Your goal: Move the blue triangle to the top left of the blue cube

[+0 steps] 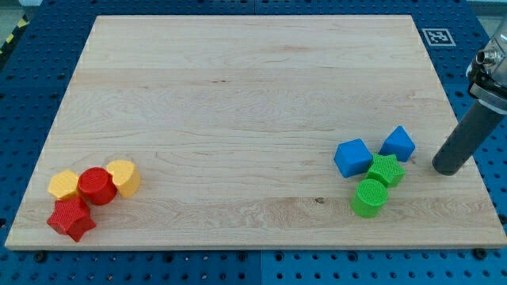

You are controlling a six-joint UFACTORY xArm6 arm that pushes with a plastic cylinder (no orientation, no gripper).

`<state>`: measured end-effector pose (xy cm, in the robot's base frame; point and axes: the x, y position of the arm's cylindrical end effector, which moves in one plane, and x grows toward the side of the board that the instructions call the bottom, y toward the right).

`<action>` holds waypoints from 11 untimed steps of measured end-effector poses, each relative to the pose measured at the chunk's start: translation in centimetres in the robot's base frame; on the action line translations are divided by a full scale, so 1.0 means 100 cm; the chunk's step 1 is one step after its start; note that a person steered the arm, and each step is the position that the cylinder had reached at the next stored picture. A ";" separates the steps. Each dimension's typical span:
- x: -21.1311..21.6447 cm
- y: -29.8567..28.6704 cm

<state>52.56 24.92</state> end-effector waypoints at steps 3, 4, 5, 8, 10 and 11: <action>-0.016 -0.056; -0.044 -0.056; -0.059 -0.061; -0.038 -0.080; -0.048 -0.104; -0.067 -0.118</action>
